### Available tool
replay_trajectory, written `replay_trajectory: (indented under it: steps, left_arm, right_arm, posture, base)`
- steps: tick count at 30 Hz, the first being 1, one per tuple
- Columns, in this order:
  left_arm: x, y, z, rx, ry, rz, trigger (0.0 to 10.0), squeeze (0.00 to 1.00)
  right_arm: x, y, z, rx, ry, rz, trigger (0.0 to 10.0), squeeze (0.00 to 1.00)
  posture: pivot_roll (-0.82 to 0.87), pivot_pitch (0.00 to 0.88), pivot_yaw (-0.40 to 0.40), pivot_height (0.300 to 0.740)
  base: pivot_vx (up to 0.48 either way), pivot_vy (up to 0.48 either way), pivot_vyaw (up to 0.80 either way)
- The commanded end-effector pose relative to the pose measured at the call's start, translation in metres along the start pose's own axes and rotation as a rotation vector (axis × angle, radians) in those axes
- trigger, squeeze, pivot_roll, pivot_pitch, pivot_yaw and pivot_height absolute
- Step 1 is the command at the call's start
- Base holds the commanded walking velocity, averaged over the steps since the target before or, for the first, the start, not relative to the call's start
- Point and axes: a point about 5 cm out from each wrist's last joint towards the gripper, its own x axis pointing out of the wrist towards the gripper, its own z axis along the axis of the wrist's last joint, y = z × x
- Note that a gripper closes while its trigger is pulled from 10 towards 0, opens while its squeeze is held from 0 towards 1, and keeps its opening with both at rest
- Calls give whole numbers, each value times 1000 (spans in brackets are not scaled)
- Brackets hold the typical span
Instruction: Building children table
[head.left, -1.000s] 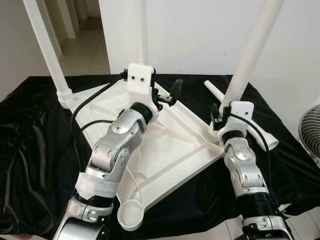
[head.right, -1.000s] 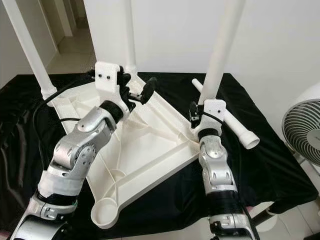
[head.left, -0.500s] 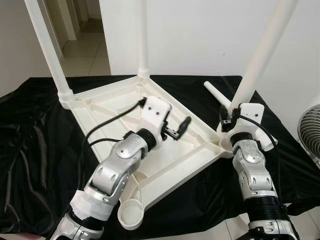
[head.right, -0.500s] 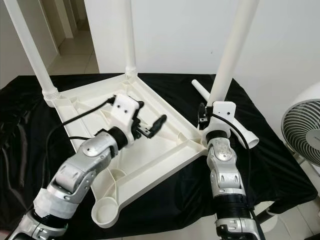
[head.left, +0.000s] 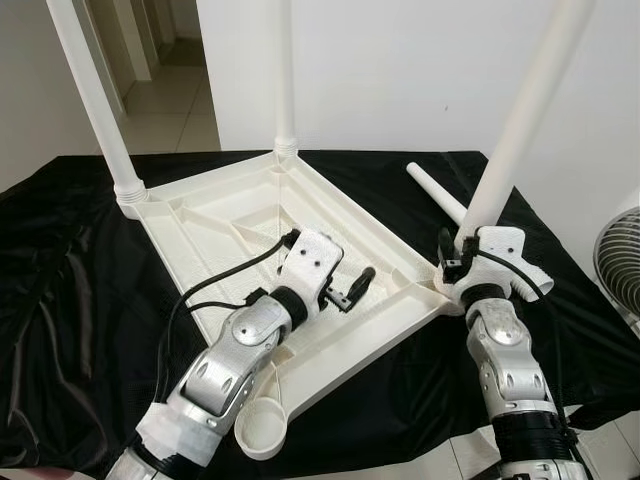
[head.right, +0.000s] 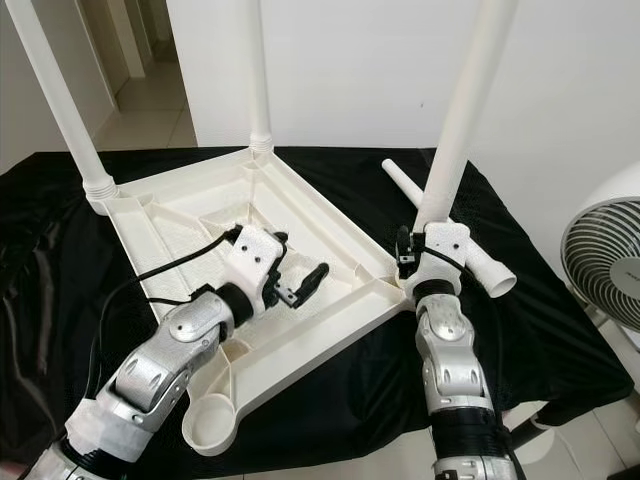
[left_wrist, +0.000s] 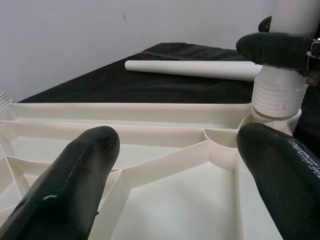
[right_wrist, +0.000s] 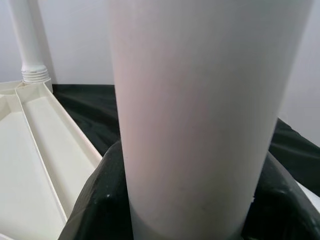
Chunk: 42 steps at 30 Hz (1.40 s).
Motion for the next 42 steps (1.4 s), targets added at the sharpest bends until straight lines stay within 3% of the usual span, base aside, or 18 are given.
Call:
replay_trajectory:
  steps: [1, 2, 4, 6, 13, 22, 30, 42]
  left_arm:
    - [0, -8, -8, 12, 26, -70, 10000, 0]
    - [0, -8, -8, 12, 26, -70, 10000, 0]
    - [2, -27, -23, 81, 100, -204, 10000, 0]
    - [2, -33, -28, 110, 120, -243, 10000, 0]
    - [5, -49, -40, 81, 164, -343, 10000, 0]
    - [8, -52, -39, 45, 187, -337, 10000, 0]
    - [27, -55, -36, -11, 239, -302, 10000, 0]
    - [36, -60, -49, -27, 405, -290, 10000, 0]
  right_arm:
    - [1, -3, 5, 4, -24, -17, 10000, 0]
    - [1, -3, 5, 4, -24, -17, 10000, 0]
    - [4, -5, 8, -7, -36, -27, 10000, 0]
    - [5, -5, 9, -12, -40, -28, 10000, 0]
    - [4, -18, 11, -31, -50, -74, 10000, 0]
    - [5, -19, 11, -30, -50, -87, 10000, 0]
    - [6, -15, 12, -27, -51, -87, 10000, 0]
    - [4, -17, 12, -33, -49, -104, 10000, 0]
  posture:
    - [-2, 0, 16, 740]
    - [-2, 0, 16, 740]
    - [-7, 0, 21, 740]
    - [-7, 0, 21, 740]
    - [-28, 0, 47, 740]
    - [-25, 1, 49, 740]
    - [-15, 12, 49, 740]
    - [-30, 18, 68, 740]
  base:
    - [0, 0, 0]
    - [0, 0, 0]
    - [0, 0, 0]
    - [0, 0, 0]
    - [0, 0, 0]
    - [0, 0, 0]
    - [0, 0, 0]
    - [0, 0, 0]
